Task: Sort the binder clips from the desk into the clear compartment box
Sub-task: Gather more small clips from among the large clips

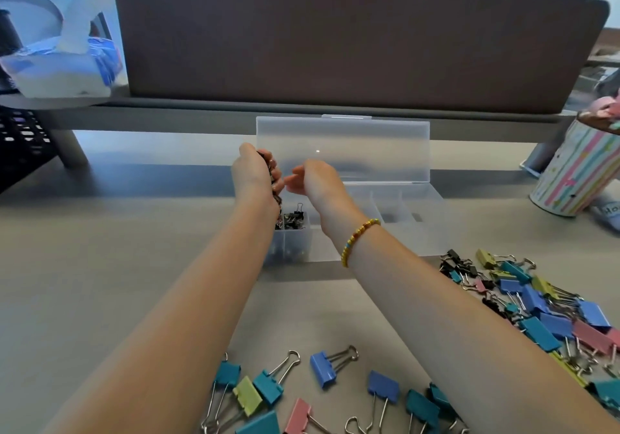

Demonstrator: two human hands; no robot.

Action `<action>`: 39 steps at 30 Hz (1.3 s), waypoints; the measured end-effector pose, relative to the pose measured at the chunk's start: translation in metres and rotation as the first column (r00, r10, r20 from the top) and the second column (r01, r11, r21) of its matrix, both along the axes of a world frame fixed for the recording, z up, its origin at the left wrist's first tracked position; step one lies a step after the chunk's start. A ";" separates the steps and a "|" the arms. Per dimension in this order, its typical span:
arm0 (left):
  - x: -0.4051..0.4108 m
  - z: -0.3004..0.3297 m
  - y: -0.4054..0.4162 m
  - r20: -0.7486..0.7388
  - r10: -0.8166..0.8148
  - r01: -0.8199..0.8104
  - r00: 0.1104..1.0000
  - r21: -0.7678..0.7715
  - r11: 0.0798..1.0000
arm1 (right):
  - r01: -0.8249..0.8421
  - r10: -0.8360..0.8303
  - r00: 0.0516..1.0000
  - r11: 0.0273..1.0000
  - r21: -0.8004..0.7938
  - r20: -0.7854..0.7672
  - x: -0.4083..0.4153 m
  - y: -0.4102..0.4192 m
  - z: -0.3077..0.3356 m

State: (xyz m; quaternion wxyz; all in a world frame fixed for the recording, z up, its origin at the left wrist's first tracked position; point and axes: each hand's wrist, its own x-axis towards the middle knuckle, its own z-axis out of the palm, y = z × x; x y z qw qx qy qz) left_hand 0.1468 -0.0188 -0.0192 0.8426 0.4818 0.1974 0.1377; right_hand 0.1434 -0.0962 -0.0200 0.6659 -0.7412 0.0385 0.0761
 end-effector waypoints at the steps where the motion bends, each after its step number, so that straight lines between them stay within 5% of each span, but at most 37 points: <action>1: 0.000 -0.001 -0.002 -0.002 0.001 -0.001 1.000 0.027 1.000 | 0.035 -0.035 0.999 0.998 0.048 0.013 0.000 -0.003 -0.001; 9: 0.008 -0.003 -0.010 -0.100 -0.168 0.189 0.981 0.265 0.946 | 0.170 -0.184 0.982 0.957 0.236 0.035 0.000 -0.026 -0.002; 15: 0.008 -0.001 -0.006 -0.202 -0.270 0.337 0.942 0.602 0.724 | 0.174 -0.181 0.983 0.959 0.226 0.012 0.000 -0.029 -0.004; 19: 0.002 0.002 -0.002 -0.285 -0.354 0.447 0.891 0.691 0.568 | 0.133 -0.140 0.990 0.976 0.174 0.033 -0.002 -0.029 -0.005; 23: -0.006 0.009 0.011 -0.322 -0.371 0.449 0.871 0.829 0.334 | 0.105 -0.112 0.993 0.987 0.125 0.046 -0.002 -0.033 -0.006; 28: -0.019 0.011 0.032 -0.461 -0.288 0.393 0.840 0.881 -0.264 | -0.023 0.027 0.997 0.998 -0.054 0.077 -0.003 -0.035 -0.006; 30: -0.020 0.005 0.036 -0.478 -0.222 0.363 0.850 0.836 -0.412 | -0.100 0.130 0.982 0.972 -0.215 0.133 -0.004 -0.033 -0.008; 34: -0.020 -0.002 0.037 -0.436 -0.090 0.316 0.896 0.765 -0.561 | -0.177 0.299 0.941 0.834 -0.523 0.159 -0.007 -0.029 -0.012; 39: -0.019 -0.008 0.032 -0.338 -0.007 0.256 0.941 0.725 -0.639 | -0.155 0.399 0.909 0.592 -0.791 0.121 -0.010 -0.021 -0.017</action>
